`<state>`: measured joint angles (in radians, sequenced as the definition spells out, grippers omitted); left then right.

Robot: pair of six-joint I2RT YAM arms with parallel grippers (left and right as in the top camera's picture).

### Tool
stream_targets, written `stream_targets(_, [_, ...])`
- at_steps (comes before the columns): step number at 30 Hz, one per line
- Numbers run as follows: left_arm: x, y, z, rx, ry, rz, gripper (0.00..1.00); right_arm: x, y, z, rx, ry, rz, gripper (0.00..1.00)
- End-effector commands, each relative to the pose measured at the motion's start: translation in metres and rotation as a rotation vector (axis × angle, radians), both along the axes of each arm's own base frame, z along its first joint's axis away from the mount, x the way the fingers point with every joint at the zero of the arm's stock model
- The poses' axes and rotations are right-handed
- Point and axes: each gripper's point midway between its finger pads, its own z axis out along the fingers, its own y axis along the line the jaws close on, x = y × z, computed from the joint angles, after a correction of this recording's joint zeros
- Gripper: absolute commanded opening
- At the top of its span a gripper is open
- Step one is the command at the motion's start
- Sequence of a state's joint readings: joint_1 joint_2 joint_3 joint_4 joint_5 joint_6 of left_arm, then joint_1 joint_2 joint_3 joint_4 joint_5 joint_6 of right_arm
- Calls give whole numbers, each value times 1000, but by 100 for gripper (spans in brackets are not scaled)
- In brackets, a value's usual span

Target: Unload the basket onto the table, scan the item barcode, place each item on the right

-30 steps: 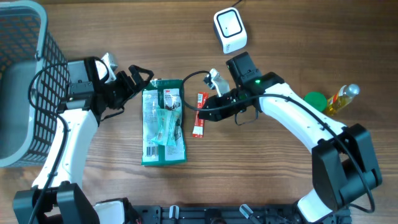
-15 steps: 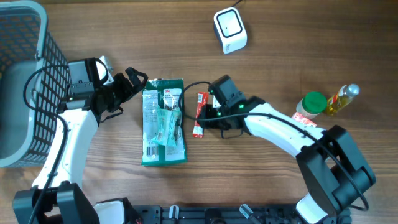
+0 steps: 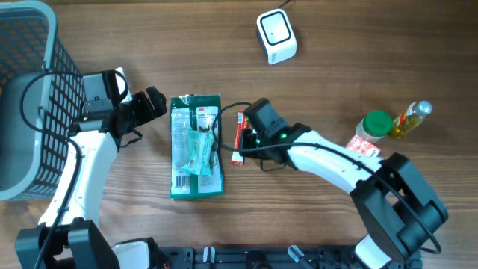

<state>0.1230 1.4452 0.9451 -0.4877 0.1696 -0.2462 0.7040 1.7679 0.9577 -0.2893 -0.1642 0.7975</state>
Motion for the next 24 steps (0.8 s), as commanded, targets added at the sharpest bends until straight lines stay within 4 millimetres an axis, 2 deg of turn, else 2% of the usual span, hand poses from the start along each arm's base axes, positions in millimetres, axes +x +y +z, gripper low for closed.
stream_targets(1, [1, 6, 3, 40, -10, -14, 100, 1, 0, -5, -60, -46, -44, 23])
stream_targets(6, [1, 6, 3, 40, -10, -14, 100, -2, 19, 1, -37, -99, -6, 18])
stream_targets(10, [1, 6, 3, 40, -10, -14, 100, 0, 13, -1, -99, -143, -24, 14])
stream_targets(16, [1, 6, 3, 40, -10, -14, 100, 0, 12, -1, -102, -144, -25, 8])
stream_targets(24, [1, 6, 3, 40, -10, -14, 100, 0, 12, -1, -102, -144, -25, 6])
